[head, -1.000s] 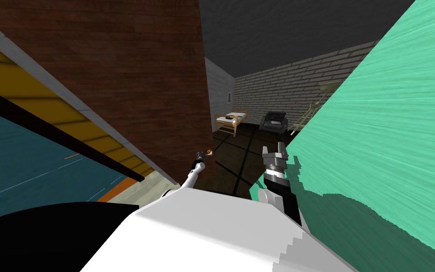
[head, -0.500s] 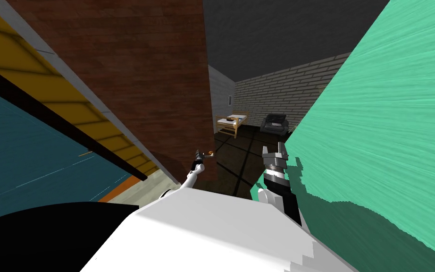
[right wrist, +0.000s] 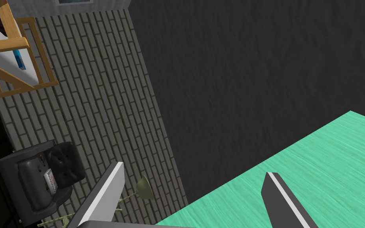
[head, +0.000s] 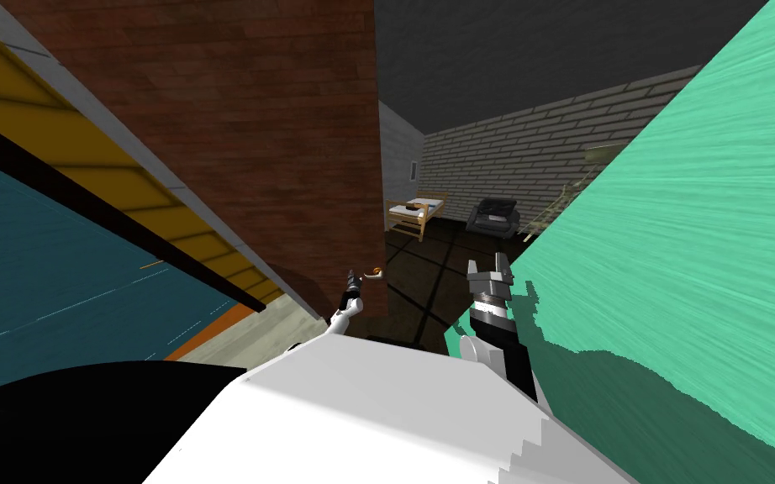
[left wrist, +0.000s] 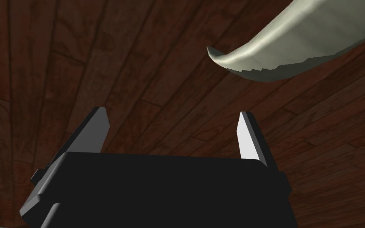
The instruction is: Push the door open
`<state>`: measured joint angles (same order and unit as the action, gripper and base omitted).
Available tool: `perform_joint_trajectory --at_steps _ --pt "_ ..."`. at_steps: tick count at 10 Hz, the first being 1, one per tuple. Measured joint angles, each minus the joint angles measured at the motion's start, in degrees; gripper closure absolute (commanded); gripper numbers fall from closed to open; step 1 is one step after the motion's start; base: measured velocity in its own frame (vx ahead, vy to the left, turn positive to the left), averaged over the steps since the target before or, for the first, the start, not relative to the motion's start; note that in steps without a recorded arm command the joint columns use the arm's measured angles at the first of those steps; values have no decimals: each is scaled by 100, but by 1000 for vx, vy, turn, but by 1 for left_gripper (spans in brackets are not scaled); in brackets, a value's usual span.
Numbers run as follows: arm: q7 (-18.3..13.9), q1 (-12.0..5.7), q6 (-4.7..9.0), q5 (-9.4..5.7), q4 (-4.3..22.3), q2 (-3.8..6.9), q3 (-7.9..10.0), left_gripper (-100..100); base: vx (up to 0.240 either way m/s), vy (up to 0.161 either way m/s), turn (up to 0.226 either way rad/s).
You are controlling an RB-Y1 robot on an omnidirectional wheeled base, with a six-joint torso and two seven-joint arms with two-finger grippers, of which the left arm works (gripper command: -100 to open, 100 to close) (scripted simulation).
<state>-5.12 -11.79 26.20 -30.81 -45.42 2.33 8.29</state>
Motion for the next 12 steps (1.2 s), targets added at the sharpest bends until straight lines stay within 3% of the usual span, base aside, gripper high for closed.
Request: perform_joint_trajectory --at_steps 2,3,5,8,9,12 --pt "152 4 266 211 179 20 -70 -100 -38 -13 23" --pt "274 3 448 346 297 1 -109 -100 -56 -18 23" --pt "560 139 705 615 283 -46 -176 -100 -53 -23 21" --pt "930 158 1207 999 579 -143 -277 -100 -43 -42 15" --pt "1069 265 1279 1117 468 -195 -304 -100 -38 -52 14" --pt "1382 367 1598 1427 543 -327 -389 -100 -27 -66 5"
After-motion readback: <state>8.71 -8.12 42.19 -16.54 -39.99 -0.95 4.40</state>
